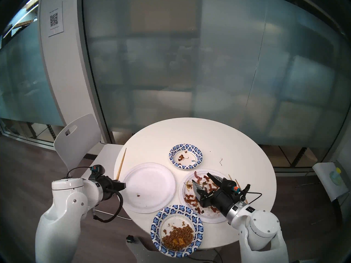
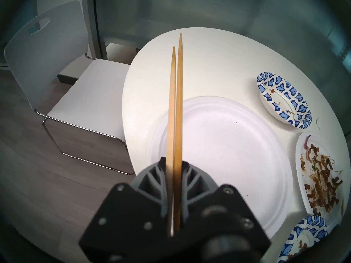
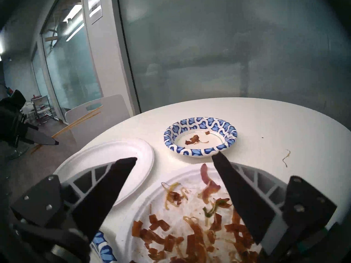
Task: Stack the plates into one stack
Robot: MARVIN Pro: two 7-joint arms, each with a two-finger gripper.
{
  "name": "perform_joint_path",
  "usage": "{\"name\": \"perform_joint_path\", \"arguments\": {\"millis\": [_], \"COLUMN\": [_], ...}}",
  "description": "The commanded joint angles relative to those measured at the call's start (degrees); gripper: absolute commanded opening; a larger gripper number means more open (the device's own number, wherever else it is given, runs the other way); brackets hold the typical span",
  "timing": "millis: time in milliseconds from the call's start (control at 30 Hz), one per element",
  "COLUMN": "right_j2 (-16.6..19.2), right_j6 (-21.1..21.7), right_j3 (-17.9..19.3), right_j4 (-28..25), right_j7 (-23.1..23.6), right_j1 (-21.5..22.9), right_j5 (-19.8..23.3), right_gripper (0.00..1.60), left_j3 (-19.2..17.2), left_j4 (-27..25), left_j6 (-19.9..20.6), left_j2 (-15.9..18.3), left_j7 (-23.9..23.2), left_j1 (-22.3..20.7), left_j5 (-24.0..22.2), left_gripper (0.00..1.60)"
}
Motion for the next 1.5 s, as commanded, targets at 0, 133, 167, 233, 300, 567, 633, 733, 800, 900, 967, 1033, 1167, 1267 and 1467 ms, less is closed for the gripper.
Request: {"name": "perform_joint_path", "arguments": {"millis": [0, 133, 167, 233, 300, 567, 633, 733, 800, 900, 967, 1033, 1167, 1267, 1467], "right_j2": [2.9, 3.8, 4.0, 4.3, 4.5, 4.5, 4.2, 3.7, 3.5, 3.2, 2.6, 2.5, 2.0, 1.9, 1.5], "right_j6": [0.9, 1.8, 2.0, 2.5, 2.6, 5.4, 6.6, 8.1, 8.7, 10.5, 12.0, 12.7, 15.1, 16.2, 19.1], "right_j3": [-4.9, -7.2, -7.8, -8.9, -9.6, -11.6, -11.6, -11.3, -11.2, -10.9, -10.6, -10.3, -9.8, -9.6, -9.2], "right_j4": [1.1, 2.9, 3.6, 4.9, 5.1, 9.2, 10.0, 10.8, 11.3, 12.9, 15.1, 15.5, 17.9, 18.6, 20.7], "right_j7": [-2.0, -2.8, -3.0, -3.4, -4.0, -4.2, -3.9, -3.3, -3.0, -1.8, -0.8, -0.1, 1.9, 2.9, 5.4], "right_j1": [6.6, 8.6, 9.2, 10.7, 10.7, 15.8, 17.3, 18.9, 19.7, 21.2, 23.8, 24.0, 26.6, 27.5, 30.6], "right_j5": [1.0, 1.4, 1.4, 1.5, 1.5, 0.3, -0.4, -1.1, -1.2, -1.9, -1.8, -1.9, -2.1, -2.2, -2.5], "right_gripper": [1.41, 1.39, 1.39, 1.38, 1.37, 1.23, 1.20, 1.18, 1.19, 1.22, 1.22, 1.19, 1.19, 1.24, 1.21], "left_j3": [-3.5, -5.0, -5.3, -5.8, -6.1, -7.5, -7.7, -7.9, -7.9, -8.1, -8.2, -8.2, -8.4, -8.5, -8.6], "left_j4": [1.0, 2.1, 2.4, 2.8, 3.0, 3.8, 3.9, 4.2, 4.4, 4.7, 4.8, 4.8, 5.1, 5.3, 5.8], "left_j6": [-1.0, -1.4, -1.5, -1.8, -2.0, -2.9, -3.1, -3.4, -3.5, -3.8, -4.1, -4.2, -4.6, -4.7, -5.0], "left_j2": [2.0, 2.6, 2.6, 2.8, 2.9, 3.3, 3.5, 3.6, 3.7, 3.8, 3.9, 4.0, 4.3, 4.3, 4.5], "left_j7": [-3.3, -4.8, -5.1, -5.8, -6.4, -8.2, -8.6, -9.1, -9.2, -9.8, -10.2, -10.3, -10.9, -11.0, -11.5], "left_j1": [0.3, 0.5, 0.5, 0.8, 1.0, 1.5, 1.6, 1.7, 1.7, 1.9, 2.0, 2.0, 2.0, 1.9, 1.8], "left_j5": [-1.0, -1.5, -1.6, -1.7, -1.9, -2.3, -2.3, -2.4, -2.4, -2.4, -2.4, -2.4, -2.3, -2.3, -2.3], "left_gripper": [0.00, 0.00, 0.00, 0.00, 0.00, 0.00, 0.00, 0.00, 0.00, 0.00, 0.00, 0.00, 0.00, 0.00, 0.00]}}
